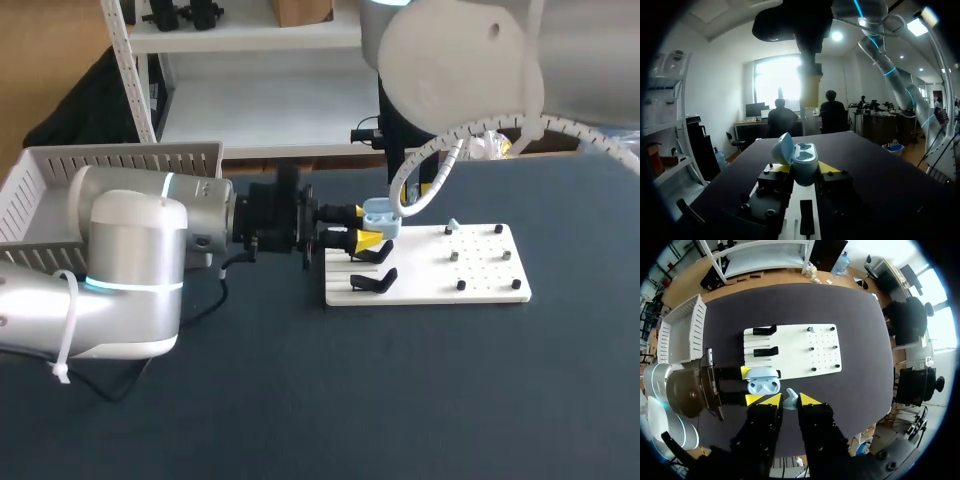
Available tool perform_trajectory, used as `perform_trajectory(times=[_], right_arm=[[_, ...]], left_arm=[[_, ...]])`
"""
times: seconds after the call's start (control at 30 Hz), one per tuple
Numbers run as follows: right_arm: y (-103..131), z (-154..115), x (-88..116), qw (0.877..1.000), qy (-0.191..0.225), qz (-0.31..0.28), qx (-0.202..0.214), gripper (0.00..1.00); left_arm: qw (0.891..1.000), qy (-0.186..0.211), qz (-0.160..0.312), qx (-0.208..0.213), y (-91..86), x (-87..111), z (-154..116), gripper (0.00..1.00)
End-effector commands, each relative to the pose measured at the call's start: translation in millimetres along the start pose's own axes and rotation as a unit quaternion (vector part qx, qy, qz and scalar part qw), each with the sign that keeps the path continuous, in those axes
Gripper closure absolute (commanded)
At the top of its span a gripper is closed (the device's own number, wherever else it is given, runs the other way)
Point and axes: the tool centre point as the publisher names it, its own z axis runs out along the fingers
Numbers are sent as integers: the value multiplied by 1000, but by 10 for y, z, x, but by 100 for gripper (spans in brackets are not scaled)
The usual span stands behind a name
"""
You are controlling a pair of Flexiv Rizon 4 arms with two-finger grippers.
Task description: Pick up each earbud case from the left stands, insert the matching earbuds, close the lid, and place the case in the box.
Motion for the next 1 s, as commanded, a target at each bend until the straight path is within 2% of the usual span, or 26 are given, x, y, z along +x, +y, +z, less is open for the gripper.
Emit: perform_trajectory(times=[0.03,0.2,0.43,0.6,1.0], right_arm=[[-6,-3,17,1000,-2,1,0,100],[-6,-3,17,1000,-2,1,0,100],[45,-38,-10,995,0,98,-10,100],[98,-20,20,989,7,144,-9,100],[245,106,80,989,13,145,-7,100]], left_arm=[[1000,2,5,-1,54,34,30,100],[1000,-2,7,-10,74,41,22,100],[1000,-2,8,-13,76,40,20,100],[1000,-2,8,-13,76,40,20,100],[1000,-2,8,-13,76,40,20,100]])
